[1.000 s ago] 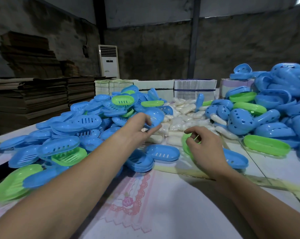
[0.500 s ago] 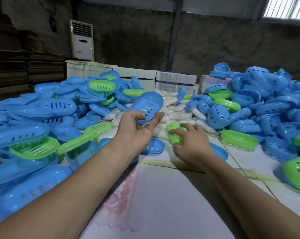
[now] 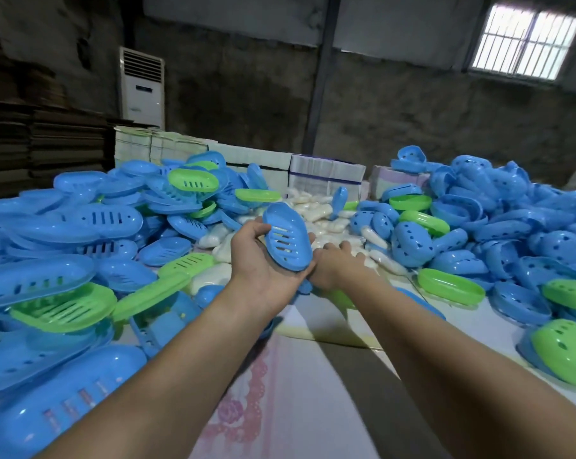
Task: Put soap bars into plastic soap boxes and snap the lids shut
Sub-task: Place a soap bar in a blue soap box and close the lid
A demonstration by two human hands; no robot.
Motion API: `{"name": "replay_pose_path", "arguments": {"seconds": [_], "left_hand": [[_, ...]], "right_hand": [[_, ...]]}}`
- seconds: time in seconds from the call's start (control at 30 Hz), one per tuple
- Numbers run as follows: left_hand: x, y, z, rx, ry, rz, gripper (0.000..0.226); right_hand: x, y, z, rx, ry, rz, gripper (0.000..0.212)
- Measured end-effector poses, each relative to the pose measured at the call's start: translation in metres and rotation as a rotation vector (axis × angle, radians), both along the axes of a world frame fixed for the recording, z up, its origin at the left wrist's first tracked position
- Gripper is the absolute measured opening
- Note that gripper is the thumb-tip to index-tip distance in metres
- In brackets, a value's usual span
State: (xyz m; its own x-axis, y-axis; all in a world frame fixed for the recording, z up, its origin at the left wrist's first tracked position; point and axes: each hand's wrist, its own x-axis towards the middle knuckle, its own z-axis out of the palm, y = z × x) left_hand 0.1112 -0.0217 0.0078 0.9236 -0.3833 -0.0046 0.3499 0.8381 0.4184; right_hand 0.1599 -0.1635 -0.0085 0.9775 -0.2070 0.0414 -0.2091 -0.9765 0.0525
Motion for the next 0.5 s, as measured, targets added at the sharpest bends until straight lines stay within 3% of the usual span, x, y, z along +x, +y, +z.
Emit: {"name": "replay_pose_path", "arguments": {"seconds": [0.17, 0.27, 0.37, 0.5], "left_hand": [[0.004, -0.002, 0.001, -0.012, -0.015, 0.024, 0.026], [0.003, -0.002, 0.002, 0.034, 0.016, 0.033, 0.036], [0.002, -0.001, 0.002, 0.063, 0.004, 0.017, 0.031], [0.001, -0.002, 0.002, 0.036, -0.026, 0.022, 0.027]], "right_hand": [[0.017, -0.003, 0.017, -0.067, 0.193, 0.018, 0.066], [0.024, -0.009, 0.024, -0.135, 0.316, 0.026, 0.050], [0.018, -0.014, 0.019, -0.122, 0.193, 0.002, 0.043], [0.001, -0.020, 0.011, 0.174, -0.038, -0.020, 0.049]]}}
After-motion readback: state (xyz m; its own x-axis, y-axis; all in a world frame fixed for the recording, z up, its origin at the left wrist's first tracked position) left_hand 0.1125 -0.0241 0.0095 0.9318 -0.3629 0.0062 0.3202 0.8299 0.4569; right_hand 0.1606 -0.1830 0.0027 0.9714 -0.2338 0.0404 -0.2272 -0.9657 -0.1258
